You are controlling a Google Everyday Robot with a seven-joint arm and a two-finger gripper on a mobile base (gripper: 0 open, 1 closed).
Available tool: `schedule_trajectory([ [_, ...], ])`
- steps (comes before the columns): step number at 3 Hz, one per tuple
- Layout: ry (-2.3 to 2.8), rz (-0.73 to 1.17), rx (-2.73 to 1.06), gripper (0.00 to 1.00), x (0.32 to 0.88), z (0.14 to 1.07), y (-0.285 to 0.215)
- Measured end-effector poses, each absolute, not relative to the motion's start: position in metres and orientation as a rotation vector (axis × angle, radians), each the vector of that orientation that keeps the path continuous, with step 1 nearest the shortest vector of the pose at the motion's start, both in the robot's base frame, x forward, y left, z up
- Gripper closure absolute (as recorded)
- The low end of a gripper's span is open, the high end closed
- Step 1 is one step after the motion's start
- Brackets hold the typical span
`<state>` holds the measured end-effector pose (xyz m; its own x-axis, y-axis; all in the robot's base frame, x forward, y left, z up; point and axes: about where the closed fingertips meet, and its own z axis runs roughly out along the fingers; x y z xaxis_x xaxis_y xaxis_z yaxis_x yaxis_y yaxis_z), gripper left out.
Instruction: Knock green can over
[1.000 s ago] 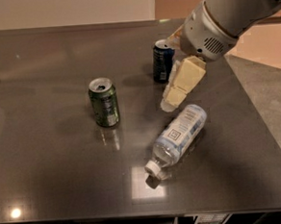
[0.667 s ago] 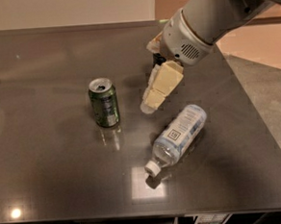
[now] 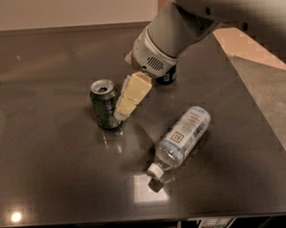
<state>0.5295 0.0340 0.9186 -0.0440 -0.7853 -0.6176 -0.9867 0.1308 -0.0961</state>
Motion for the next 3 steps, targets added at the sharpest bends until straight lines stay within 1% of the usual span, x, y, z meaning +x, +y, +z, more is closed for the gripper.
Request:
schedule_trajectory([
  [2,1.872,0.587,-1.701,0.00,0.537,0.891,0.070],
  [3,1.856,0.637,-1.693,0.18,0.534,0.888,0.082],
])
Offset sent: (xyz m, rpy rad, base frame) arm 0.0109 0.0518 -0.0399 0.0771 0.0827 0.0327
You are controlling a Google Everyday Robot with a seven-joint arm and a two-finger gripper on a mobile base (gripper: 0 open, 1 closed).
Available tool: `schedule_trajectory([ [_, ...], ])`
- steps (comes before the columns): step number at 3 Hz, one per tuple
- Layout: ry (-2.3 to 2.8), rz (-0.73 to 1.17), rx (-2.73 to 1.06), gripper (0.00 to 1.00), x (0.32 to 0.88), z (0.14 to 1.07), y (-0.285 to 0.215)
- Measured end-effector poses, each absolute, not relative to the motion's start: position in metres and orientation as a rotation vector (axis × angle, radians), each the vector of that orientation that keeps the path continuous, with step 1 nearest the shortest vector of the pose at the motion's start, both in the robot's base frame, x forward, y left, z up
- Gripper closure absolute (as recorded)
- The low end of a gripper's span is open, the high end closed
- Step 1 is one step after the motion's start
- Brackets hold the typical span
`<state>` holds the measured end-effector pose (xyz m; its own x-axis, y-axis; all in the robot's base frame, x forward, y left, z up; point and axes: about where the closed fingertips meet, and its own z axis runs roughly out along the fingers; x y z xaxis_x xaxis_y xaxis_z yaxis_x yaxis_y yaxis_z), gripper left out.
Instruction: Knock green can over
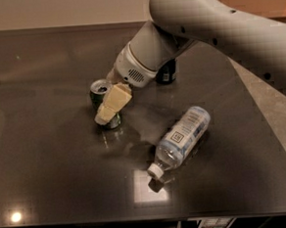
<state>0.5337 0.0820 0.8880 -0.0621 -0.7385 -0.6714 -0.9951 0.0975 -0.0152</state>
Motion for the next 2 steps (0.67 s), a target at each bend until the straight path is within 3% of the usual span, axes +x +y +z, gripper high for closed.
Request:
schedule_trajectory([
  [2,1.843,0.652,-1.705,0.64,0.5290,0.8962,0.0855],
])
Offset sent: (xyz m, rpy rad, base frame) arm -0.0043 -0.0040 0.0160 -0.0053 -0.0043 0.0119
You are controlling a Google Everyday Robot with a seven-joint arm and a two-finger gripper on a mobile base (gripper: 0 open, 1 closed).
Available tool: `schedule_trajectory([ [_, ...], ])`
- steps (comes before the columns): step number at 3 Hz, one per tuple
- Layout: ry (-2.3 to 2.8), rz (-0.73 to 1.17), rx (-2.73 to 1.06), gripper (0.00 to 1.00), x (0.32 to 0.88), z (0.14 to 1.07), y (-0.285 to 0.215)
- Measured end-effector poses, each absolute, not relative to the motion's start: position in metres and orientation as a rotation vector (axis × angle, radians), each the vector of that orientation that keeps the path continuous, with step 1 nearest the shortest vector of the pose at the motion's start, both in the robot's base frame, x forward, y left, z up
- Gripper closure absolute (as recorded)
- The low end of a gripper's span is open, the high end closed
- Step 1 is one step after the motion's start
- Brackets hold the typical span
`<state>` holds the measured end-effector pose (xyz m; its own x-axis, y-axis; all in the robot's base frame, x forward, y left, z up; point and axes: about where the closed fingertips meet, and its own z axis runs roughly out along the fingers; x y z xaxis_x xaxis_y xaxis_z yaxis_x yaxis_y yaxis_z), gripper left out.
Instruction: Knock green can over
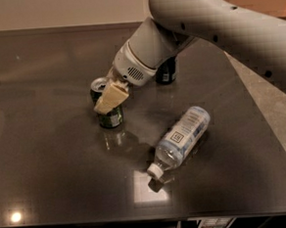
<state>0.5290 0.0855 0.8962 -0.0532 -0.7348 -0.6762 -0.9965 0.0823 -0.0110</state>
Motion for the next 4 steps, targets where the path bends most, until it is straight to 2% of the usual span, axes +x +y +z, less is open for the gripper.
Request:
schedule_trajectory([
  [1,1.859,0.564,-1.779,0.87,0.528,0.906,0.072],
  [2,1.873,0.381,-1.946,1.00,0.525,0.916,0.047],
  [3,1.880,0.212,-2.110,1.00,0.521,0.915,0.024],
  [4,1.865,0.079,-2.258,0.83,0.516,0.903,0.011],
])
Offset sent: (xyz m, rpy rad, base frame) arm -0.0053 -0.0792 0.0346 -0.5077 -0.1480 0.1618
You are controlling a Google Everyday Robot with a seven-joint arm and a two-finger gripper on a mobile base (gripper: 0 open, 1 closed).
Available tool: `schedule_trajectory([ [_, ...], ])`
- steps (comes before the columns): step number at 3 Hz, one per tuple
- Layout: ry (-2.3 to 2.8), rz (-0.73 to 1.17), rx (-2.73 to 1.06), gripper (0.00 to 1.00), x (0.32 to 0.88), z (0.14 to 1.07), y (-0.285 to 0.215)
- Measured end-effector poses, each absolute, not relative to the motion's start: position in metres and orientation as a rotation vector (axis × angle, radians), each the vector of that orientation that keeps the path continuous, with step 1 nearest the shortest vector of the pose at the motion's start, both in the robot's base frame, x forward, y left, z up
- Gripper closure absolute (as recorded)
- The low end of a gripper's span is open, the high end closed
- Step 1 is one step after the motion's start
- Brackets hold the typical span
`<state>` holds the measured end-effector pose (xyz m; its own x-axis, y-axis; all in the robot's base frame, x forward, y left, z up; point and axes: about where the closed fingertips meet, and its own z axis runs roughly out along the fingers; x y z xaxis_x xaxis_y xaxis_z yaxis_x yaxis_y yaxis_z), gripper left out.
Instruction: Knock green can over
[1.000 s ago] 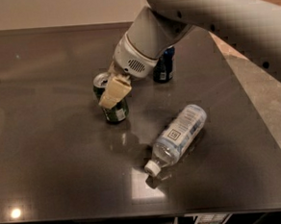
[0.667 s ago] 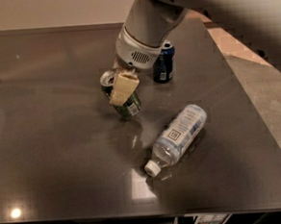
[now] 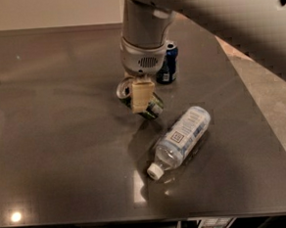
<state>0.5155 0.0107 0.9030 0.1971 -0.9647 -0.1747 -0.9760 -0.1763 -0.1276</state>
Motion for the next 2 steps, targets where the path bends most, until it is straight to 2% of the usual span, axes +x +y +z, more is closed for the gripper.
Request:
schedule_trajectory([
  [2,1.810,-0.077,-2.437,0.36,0.5065,0.8848,0.0061],
])
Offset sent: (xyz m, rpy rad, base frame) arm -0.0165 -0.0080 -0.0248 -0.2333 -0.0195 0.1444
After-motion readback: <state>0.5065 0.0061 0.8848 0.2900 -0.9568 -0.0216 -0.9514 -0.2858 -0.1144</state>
